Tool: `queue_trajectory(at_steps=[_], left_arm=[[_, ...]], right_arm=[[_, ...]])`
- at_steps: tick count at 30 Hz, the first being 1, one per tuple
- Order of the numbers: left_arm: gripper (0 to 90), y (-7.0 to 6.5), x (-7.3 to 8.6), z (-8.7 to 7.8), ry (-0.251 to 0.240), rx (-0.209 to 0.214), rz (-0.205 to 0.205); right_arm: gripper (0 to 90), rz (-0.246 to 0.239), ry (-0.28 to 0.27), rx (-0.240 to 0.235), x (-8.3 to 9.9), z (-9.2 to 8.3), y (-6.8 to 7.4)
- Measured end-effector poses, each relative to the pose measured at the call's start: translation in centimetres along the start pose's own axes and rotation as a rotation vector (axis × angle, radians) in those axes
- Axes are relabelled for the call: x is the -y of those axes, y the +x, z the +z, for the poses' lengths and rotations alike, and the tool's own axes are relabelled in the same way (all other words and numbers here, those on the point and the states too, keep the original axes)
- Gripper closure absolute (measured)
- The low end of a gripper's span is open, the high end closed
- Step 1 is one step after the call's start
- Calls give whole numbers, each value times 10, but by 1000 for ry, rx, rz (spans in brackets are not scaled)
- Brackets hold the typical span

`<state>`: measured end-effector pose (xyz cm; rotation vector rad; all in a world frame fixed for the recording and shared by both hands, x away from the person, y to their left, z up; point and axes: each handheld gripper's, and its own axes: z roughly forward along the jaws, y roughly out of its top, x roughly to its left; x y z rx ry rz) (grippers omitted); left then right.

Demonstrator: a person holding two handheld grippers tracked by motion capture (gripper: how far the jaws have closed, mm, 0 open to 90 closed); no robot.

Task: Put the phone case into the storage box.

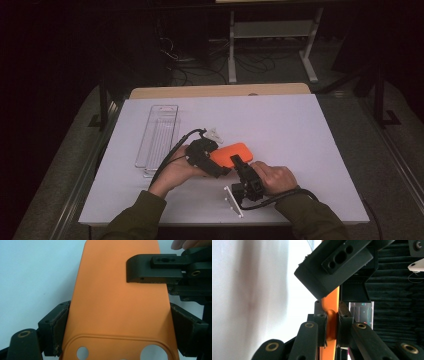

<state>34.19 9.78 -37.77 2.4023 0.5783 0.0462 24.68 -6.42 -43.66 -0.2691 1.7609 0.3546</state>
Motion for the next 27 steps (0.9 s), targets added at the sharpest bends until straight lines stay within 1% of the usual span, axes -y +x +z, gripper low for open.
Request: queue_trajectory(at_steps=[1, 2, 3, 4, 5, 6, 7, 8, 9, 10, 11, 13, 14, 17, 18, 21, 22, 24, 27], left_arm=[[144, 0, 0, 0, -1, 4, 1], [144, 0, 0, 0, -1, 6, 2], [144, 2, 0, -1, 9, 12, 9], [143, 2, 0, 0, 3, 17, 1], [143, 0, 1, 1, -21, 27, -38], [143, 1, 1, 1, -19, 34, -37], [143, 4, 1, -1, 6, 38, -4], [142, 3, 1, -1, -9, 42, -21], [140, 3, 2, -1, -20, 49, -25], [140, 3, 2, -1, -36, 57, -42], [140, 3, 3, -1, -45, 63, -37], [144, 1, 3, -1, -46, 54, -30], [144, 0, 3, -1, -45, 61, -36], [139, 0, 3, -1, -37, 58, -14], [135, 0, 3, -1, -48, 58, -15], [123, 0, 3, -4, -60, 68, -14], [107, -1, 3, -4, -65, 67, -11], [86, 0, 3, -6, -69, 58, 11], [27, 0, 3, -8, -73, 47, 20]], right_arm=[[806, -7, -4, 5, 0, 0, -1], [808, 1, -3, 20, 0, -1, 0], [810, 14, -7, 26, 0, -1, 1], [811, 12, -7, 23, 0, -1, 1], [812, 3, -13, 28, 0, -1, 1], [813, -1, -17, 28, 0, -1, 1], [814, 2, -16, 23, 0, -1, 0], [815, -4, -19, 28, 0, -2, 0], [815, -10, -22, 35, 0, -2, 0], [816, -8, -23, 38, 0, -2, -1], [818, 1, -22, 38, 0, -2, -1], [821, 2, -27, 41, 0, -3, -2], [821, 1, -28, 44, 0, -3, -1], [821, 2, -30, 43, -1, -3, -1], [821, 3, -31, 43, -1, -3, -1], [820, -1, -29, 40, 0, -3, -1], [820, 0, -28, 40, 0, -3, -1], [819, 1, -26, 38, 0, -3, -1], [818, -4, -20, 17, 0, -2, -2]])
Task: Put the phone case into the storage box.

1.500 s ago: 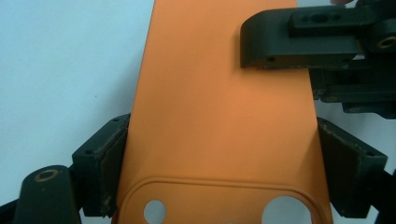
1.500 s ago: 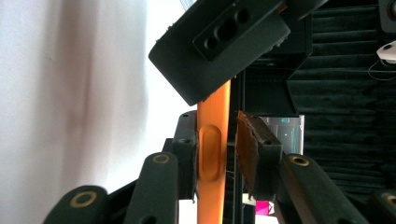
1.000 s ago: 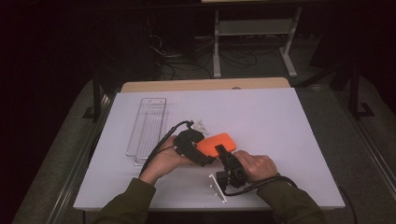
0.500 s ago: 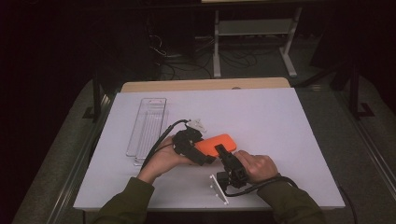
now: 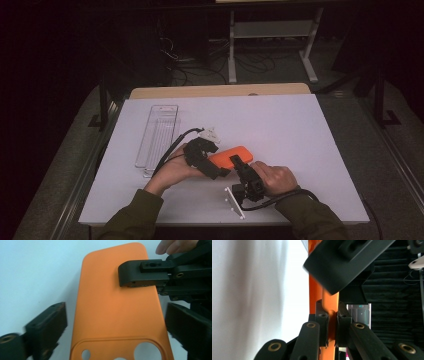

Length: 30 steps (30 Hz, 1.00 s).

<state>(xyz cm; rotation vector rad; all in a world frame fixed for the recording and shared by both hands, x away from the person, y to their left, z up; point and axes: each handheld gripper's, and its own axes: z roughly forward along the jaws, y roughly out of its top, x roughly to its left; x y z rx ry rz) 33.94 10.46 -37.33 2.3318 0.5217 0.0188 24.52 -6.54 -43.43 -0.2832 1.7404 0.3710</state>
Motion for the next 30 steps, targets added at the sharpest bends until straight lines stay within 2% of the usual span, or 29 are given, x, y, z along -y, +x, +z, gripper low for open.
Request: queue_trajectory(at_steps=[6, 7, 9, 12, 15, 19, 21, 22, 25, 26, 30], left_arm=[[0, 2, 3, -4, 11, 0, 9], [0, 3, 3, -5, 18, -3, 14], [0, 4, 5, -8, 1, -10, 2], [0, 7, 6, -12, -4, -13, 9], [0, 10, 8, -17, -3, -20, 14], [0, 14, 11, -22, -5, -22, 2], [0, 15, 13, -24, -11, -35, 5], [0, 17, 14, -26, 1, -36, 13], [0, 19, 17, -29, -2, -44, -5], [0, 21, 19, -30, -1, -44, -9], [0, 24, 23, -33, 3, -55, -18]], right_arm=[[816, 22, 18, -10, 2, 2, 0], [816, 12, 21, -11, 3, 2, -1], [815, 18, 23, -18, 5, 3, -1], [814, 28, 38, -26, 8, 5, -1], [812, 38, 52, -28, 12, 6, -2], [812, 50, 72, -33, 17, 7, -3], [811, 51, 78, -33, 20, 8, -4], [811, 57, 84, -34, 21, 8, -4], [811, 56, 92, -38, 24, 9, -5], [811, 49, 99, -53, 26, 9, -5], [810, 75, 107, -52, 29, 10, -6]])
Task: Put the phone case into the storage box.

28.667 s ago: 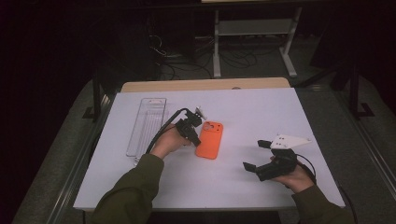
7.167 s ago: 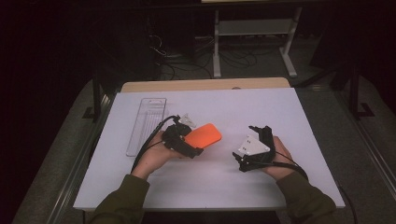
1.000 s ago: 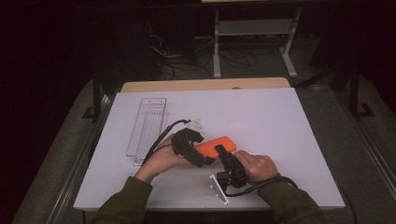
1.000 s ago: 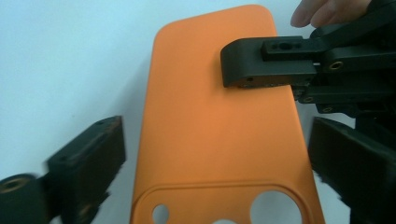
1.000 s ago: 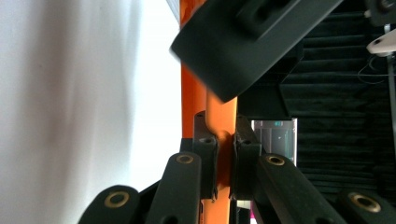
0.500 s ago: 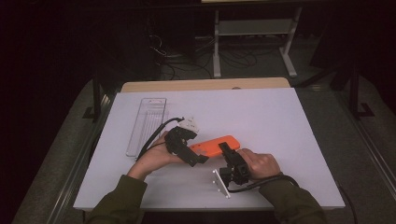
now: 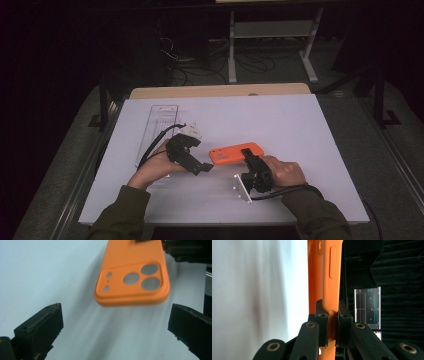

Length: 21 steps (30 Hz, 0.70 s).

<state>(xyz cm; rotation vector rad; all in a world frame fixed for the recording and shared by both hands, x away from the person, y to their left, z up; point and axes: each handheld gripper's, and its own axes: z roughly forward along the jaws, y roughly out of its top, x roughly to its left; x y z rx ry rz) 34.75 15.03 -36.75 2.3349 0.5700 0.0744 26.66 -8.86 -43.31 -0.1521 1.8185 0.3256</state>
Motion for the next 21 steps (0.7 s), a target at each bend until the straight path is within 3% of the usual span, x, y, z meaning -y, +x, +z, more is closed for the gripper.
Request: queue_trajectory(at_steps=[1, 2, 5, 15, 16, 21], left_arm=[[0, 0, 1, 0, -5, 1, -12], [0, 2, 1, -2, 7, 0, 8], [0, 3, 3, -1, 0, -5, -18], [0, 5, 4, -2, 13, -17, -7], [0, 6, 4, -2, 12, -19, 0], [0, 6, 4, -2, 13, -25, 3]], right_arm=[[810, 1, 1, -4, 1, 0, 0], [810, 2, 1, -4, 1, 0, -2], [809, 25, 1, -8, 3, 1, -4], [809, 94, 8, -38, 4, 2, -6], [809, 120, 15, -50, 5, 2, -6], [809, 159, 9, -61, 7, 4, -9]])
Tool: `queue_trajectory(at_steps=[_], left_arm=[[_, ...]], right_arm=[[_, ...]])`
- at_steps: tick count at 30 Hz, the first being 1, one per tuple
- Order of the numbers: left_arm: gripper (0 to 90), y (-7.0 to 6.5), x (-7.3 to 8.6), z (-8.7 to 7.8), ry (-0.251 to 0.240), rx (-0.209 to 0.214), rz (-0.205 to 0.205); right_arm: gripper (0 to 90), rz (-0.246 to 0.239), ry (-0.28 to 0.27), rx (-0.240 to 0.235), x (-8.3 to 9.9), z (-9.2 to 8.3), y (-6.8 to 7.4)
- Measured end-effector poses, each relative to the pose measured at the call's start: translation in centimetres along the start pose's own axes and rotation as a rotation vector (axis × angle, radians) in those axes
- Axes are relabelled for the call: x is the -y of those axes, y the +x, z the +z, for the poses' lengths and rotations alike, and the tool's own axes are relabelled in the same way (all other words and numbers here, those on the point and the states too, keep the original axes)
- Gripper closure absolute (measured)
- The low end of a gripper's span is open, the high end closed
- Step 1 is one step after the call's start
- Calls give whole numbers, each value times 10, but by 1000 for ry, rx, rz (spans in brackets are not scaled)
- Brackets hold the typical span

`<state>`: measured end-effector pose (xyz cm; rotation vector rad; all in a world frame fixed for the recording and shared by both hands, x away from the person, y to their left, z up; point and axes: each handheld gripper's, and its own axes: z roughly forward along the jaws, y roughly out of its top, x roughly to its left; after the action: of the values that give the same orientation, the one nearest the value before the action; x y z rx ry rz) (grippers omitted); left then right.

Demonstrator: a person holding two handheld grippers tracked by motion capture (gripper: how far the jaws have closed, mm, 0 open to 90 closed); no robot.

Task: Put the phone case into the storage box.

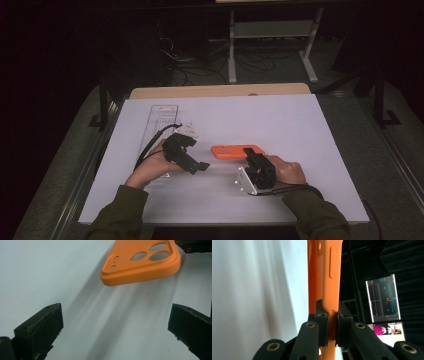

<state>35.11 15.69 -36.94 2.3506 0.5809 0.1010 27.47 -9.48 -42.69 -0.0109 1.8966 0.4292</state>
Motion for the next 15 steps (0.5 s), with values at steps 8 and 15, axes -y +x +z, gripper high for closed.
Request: queue_trajectory(at_steps=[8, 15], left_arm=[[0, -1, 0, 1, 14, -1, -7], [0, -2, 1, 2, 12, -1, -11]], right_arm=[[809, 51, 11, -40, 1, 1, -2], [810, 127, 23, -55, 2, 2, -5]])
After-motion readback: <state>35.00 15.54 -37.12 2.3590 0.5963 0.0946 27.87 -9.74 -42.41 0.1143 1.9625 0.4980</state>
